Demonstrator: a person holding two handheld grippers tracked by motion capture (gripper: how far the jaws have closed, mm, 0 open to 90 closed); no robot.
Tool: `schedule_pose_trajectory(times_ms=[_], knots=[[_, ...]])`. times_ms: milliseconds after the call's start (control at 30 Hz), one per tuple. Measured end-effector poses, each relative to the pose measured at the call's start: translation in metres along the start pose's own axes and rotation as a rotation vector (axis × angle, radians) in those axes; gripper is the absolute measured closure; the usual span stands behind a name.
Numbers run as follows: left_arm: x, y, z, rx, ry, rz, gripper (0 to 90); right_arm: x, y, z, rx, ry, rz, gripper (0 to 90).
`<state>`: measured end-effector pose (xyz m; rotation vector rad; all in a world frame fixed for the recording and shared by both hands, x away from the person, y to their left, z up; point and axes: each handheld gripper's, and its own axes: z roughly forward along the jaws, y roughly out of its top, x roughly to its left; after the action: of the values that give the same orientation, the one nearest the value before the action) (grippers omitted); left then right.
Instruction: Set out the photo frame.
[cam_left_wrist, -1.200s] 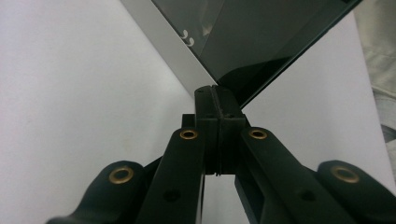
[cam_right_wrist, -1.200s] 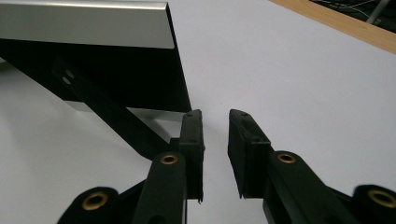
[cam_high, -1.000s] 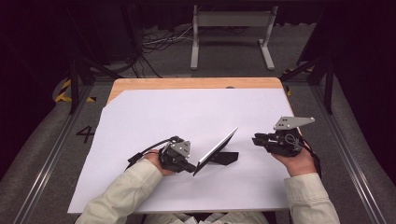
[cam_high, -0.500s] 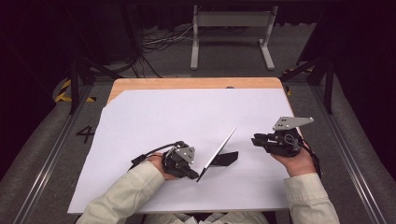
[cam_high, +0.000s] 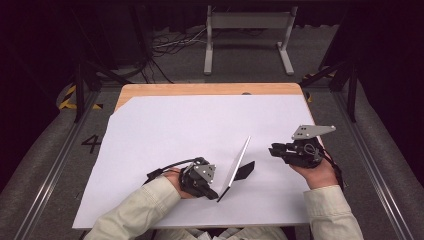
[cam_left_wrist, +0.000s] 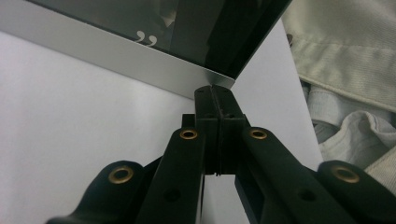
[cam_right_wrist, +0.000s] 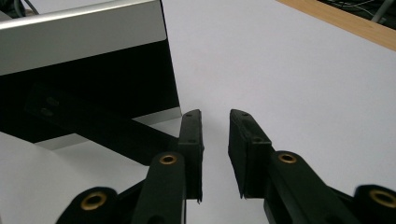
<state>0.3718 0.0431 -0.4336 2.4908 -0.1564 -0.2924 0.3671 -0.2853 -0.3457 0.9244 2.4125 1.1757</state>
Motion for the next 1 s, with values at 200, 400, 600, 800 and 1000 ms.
schedule_pose_trajectory(times_ms=[200,400,600,800,1000], knots=[[-0.002,0.005,0.005,-0.004,-0.005,0.014,90.0,0.0,0.0,0.0,0.0,0.001,0.0,74.2],[-0.004,0.009,0.01,-0.004,-0.002,0.025,90.0,0.0,0.0,0.001,0.002,0.001,0.002,74.1],[-0.006,0.014,0.015,-0.01,-0.012,0.029,90.0,0.0,-0.002,0.0,0.005,-0.002,0.004,74.0],[-0.007,0.019,0.02,-0.013,-0.02,0.028,90.0,-0.001,-0.002,-0.002,0.001,-0.005,0.009,73.9],[-0.006,0.023,0.026,-0.025,-0.025,0.025,90.0,-0.001,-0.002,-0.002,0.001,-0.006,0.01,73.9]])
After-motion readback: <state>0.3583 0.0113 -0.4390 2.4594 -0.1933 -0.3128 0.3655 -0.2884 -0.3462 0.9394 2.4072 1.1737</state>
